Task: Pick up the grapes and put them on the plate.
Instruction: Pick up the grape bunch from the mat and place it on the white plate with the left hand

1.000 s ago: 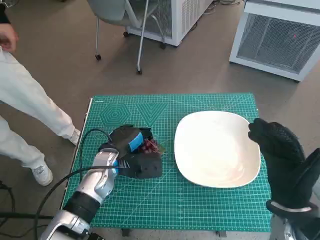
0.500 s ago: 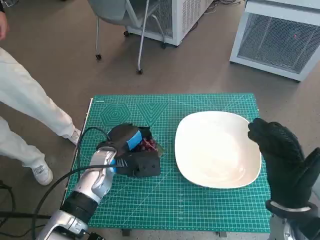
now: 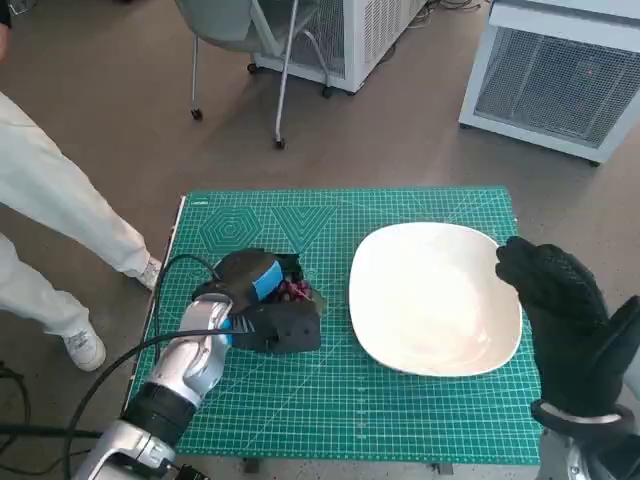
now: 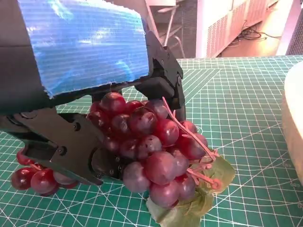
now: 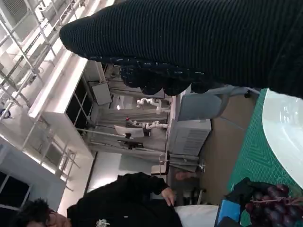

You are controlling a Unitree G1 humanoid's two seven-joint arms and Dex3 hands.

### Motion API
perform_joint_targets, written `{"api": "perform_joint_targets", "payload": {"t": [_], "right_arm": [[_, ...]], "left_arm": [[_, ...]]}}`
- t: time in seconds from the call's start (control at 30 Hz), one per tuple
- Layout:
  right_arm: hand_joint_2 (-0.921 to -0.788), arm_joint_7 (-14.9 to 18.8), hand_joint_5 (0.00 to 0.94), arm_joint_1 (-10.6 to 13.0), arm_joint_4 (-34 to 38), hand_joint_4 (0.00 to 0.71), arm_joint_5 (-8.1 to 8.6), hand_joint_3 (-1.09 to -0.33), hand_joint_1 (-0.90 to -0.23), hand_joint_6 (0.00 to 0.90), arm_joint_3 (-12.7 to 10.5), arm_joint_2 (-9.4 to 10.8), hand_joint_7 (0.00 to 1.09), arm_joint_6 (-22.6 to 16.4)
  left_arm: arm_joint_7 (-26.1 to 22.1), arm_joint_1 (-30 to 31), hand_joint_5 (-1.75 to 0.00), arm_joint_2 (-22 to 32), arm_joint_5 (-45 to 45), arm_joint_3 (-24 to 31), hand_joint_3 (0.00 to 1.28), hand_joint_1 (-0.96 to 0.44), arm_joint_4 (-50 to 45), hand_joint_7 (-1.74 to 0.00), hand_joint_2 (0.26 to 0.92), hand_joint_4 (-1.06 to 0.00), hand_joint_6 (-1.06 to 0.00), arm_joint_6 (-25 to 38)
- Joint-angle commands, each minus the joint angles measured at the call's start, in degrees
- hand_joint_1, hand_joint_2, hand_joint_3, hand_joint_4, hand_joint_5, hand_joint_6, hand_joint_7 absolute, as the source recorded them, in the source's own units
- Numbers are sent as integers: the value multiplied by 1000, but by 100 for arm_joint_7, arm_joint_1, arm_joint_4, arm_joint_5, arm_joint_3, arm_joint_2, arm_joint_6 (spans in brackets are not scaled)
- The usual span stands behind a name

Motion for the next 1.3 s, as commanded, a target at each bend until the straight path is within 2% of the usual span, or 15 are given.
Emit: {"api": "perform_joint_targets", "payload": {"t": [0.03, 0.33, 0.57, 0.7, 0.9, 1.3], "right_arm": [[-921, -10, 527, 60, 76, 509, -16, -566, -315, 263, 10, 12, 884, 26], [-921, -2, 527, 43, 78, 511, -19, -566, -315, 265, 10, 9, 883, 17], [-921, -20, 526, 42, 94, 511, -44, -566, -315, 266, 13, 22, 883, -16], [-921, -34, 527, 47, 101, 513, -42, -566, -314, 266, 11, 37, 883, -28], [-921, -36, 528, 58, 110, 515, -11, -566, -314, 268, 8, 60, 884, -33], [-921, -30, 528, 87, 89, 516, 56, -568, -315, 268, -23, 90, 885, -46]], "left_arm": [[-95, 87, -1445, 98, -70, 84, 116, 3, -329, -965, 921, -572, -670, 69], [-508, 421, -1335, 436, -11, 489, 87, 3, -2352, -1025, 920, -630, -661, 492], [-573, 561, -1194, 546, 12, 769, 63, 3, -3205, -1122, 920, -698, -634, 588], [-510, 590, -1150, 571, 5, 921, 53, 3, -3481, -1140, 920, -725, -628, 558], [-480, 583, -1184, 574, 14, 1051, 56, 3, -3629, -1093, 920, -741, -616, 524], [-405, 547, -1076, 512, -27, 1083, 40, 3, -3510, -1173, 917, -755, -636, 410]]}}
